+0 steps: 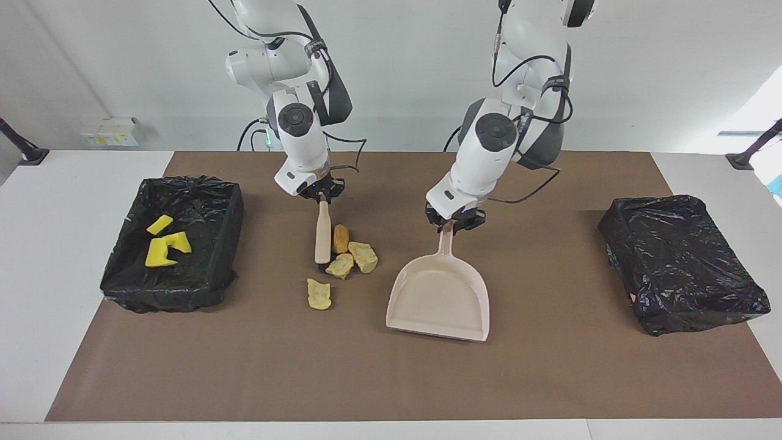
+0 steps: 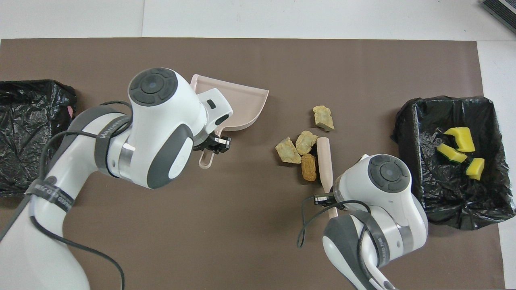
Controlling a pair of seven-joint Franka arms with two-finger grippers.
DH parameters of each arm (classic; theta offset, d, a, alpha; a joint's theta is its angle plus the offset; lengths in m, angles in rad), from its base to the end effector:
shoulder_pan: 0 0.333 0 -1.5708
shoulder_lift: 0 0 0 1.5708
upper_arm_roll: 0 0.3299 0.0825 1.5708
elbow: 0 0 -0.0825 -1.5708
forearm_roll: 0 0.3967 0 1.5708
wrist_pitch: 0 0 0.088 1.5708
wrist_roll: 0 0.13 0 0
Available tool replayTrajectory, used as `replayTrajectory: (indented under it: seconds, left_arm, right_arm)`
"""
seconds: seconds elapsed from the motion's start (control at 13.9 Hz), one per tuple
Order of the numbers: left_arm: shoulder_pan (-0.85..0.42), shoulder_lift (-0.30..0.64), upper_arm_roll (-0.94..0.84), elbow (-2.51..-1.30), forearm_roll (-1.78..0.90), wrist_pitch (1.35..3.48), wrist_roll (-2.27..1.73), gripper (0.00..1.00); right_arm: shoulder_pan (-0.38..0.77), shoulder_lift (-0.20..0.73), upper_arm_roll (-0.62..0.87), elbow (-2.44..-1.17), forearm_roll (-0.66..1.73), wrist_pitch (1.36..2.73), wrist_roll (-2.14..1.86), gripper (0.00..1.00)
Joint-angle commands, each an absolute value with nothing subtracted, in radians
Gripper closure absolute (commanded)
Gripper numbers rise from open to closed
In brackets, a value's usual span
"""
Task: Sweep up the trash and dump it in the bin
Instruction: 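Drag the dustpan with the left gripper toward the tan pieces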
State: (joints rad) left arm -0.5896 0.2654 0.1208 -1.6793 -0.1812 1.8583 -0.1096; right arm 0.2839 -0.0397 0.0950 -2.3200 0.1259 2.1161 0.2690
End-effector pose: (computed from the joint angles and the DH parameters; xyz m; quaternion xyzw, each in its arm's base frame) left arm 0.5624 -0.3113 0.4266 0.9853 -0.1506 -0.0599 0.0550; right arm 0.4522 0.1888 0.3277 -0.9953 -0.0176 0.0932 0.0204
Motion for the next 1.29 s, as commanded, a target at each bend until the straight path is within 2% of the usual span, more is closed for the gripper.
replayTrajectory:
  seconds: [0.0, 0.36, 0.65, 1.01, 1.22]
  left_arm:
    - [-0.539, 0.239, 0.117, -1.704, -0.179, 1.792, 0.134, 1.0]
    - [-0.541, 0.173, 0.117, -1.81, -0.144, 1.71, 0.394, 1.0]
    - [-0.482, 0.15, 0.117, -1.857, -0.098, 1.709, 0.723, 1.0]
    - [-0.451, 0.138, 0.123, -1.885, -0.086, 1.713, 0.827, 1.0]
    - [-0.459, 0.109, 0.121, -1.926, 0.003, 1.707, 0.897, 1.0]
  right_arm:
    - [0.304, -0.003, 0.094, -2.254, 0.196, 2.085, 0.232, 1.0]
    - [0.342, 0.031, 0.098, -2.185, 0.357, 2.086, 0.213, 1.0]
    - [0.325, 0.04, 0.094, -2.106, 0.338, 1.985, 0.21, 1.0]
    - [0.243, 0.012, 0.087, -1.999, 0.125, 1.841, 0.206, 1.0]
    - [0.168, -0.002, 0.089, -2.023, 0.043, 1.862, 0.204, 1.0]
